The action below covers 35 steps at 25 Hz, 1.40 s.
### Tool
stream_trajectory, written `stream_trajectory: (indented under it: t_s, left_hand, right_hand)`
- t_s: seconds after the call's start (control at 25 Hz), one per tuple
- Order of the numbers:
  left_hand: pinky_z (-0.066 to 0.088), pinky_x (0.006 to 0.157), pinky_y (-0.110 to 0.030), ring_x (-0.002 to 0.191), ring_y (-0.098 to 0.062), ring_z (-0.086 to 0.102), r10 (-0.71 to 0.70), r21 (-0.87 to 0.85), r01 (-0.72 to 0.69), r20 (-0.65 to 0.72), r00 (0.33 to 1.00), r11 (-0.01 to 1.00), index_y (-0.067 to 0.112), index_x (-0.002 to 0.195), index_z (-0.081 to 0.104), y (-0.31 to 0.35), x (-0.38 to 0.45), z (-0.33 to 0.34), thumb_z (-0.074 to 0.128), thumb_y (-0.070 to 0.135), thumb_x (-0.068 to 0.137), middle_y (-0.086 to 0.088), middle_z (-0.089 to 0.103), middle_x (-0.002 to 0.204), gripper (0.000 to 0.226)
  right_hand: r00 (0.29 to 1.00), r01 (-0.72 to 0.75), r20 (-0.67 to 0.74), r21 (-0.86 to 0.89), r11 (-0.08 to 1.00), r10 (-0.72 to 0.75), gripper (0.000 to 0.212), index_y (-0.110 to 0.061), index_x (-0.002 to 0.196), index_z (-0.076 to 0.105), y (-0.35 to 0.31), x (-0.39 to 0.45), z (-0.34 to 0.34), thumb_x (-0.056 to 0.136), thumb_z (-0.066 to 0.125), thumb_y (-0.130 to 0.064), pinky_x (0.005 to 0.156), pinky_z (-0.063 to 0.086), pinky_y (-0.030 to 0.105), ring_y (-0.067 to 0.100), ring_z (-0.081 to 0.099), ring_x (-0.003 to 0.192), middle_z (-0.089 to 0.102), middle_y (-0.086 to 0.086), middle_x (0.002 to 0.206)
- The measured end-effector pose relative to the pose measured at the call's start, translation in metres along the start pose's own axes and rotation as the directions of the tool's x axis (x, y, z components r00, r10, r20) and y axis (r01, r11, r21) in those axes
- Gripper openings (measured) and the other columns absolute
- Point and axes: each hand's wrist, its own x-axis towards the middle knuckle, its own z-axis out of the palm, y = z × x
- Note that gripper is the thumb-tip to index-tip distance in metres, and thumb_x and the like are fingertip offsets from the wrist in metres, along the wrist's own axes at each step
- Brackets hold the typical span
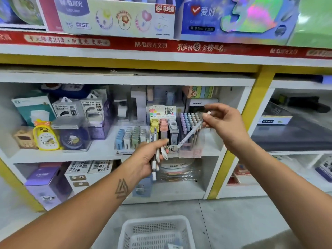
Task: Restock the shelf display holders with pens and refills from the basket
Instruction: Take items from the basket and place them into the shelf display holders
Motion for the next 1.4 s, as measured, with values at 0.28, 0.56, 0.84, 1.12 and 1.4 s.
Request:
stream_trajectory:
  t_s: [0.28, 0.56, 0.84, 1.12, 1.4]
  left_hand:
    - [0.043, 0.036, -0.018, 0.036, -0.012, 0.050, -0.059, -0.099, 0.068, 0.084, 0.995, 0.993, 0.007, 0.080, 0.062, -0.002, 0.022, 0.042, 0.064, 0.013, 0.089, -0.013, 0.071, 0.070, 0.011]
    - [0.041, 0.033, -0.016, 0.034, -0.012, 0.051, -0.104, -0.141, 0.113, 0.067, 0.992, 0.984, 0.004, 0.084, 0.061, -0.005, 0.043, 0.049, 0.062, 0.010, 0.092, -0.019, 0.071, 0.076, 0.010]
    - [0.044, 0.035, -0.017, 0.039, -0.013, 0.058, -0.069, -0.118, 0.080, 0.093, 0.993, 0.990, 0.002, 0.091, 0.068, -0.006, 0.052, 0.050, 0.070, 0.015, 0.088, -0.018, 0.074, 0.081, 0.013]
    - [0.045, 0.037, -0.017, 0.058, -0.018, 0.060, -0.049, -0.124, 0.055, 0.049, 0.998, 0.991, 0.005, 0.093, 0.070, -0.001, 0.055, 0.043, 0.073, 0.016, 0.085, -0.016, 0.075, 0.086, 0.014]
    - [0.043, 0.036, -0.019, 0.040, -0.013, 0.052, 0.091, -0.138, -0.083, 0.048, 0.995, 0.987, 0.007, 0.091, 0.071, 0.004, 0.054, 0.041, 0.078, 0.013, 0.080, -0.011, 0.070, 0.072, 0.014]
  right_hand:
    - [0.959, 0.217, -0.049, -0.501, 0.838, -0.278, 0.013, -0.023, 0.089, 0.064, 0.032, 0.026, -0.026, 0.087, 0.076, -0.018, 0.068, 0.058, 0.027, 0.016, 0.071, 0.073, 0.070, -0.002, 0.077]
    - [0.936, 0.286, -0.022, -0.529, 0.799, -0.350, 0.005, -0.017, 0.092, 0.067, 0.044, 0.035, -0.023, 0.091, 0.071, -0.019, 0.066, 0.057, 0.024, 0.002, 0.068, 0.067, 0.071, -0.007, 0.074]
    - [0.960, 0.257, 0.083, -0.642, 0.722, -0.267, 0.004, -0.018, 0.090, 0.067, 0.060, 0.036, -0.011, 0.091, 0.071, -0.020, 0.069, 0.058, 0.032, 0.010, 0.069, 0.072, 0.071, -0.004, 0.076]
    - [0.955, 0.295, 0.243, -0.731, 0.615, -0.169, 0.010, -0.016, 0.097, 0.077, 0.070, 0.034, -0.008, 0.093, 0.068, -0.020, 0.077, 0.055, 0.029, 0.016, 0.070, 0.083, 0.076, -0.001, 0.089]
    - [0.979, 0.127, 0.201, -0.541, 0.831, -0.019, 0.019, -0.019, 0.102, 0.070, 0.040, 0.021, 0.011, 0.094, 0.065, -0.036, 0.062, 0.055, 0.030, 0.015, 0.067, 0.066, 0.074, -0.002, 0.078]
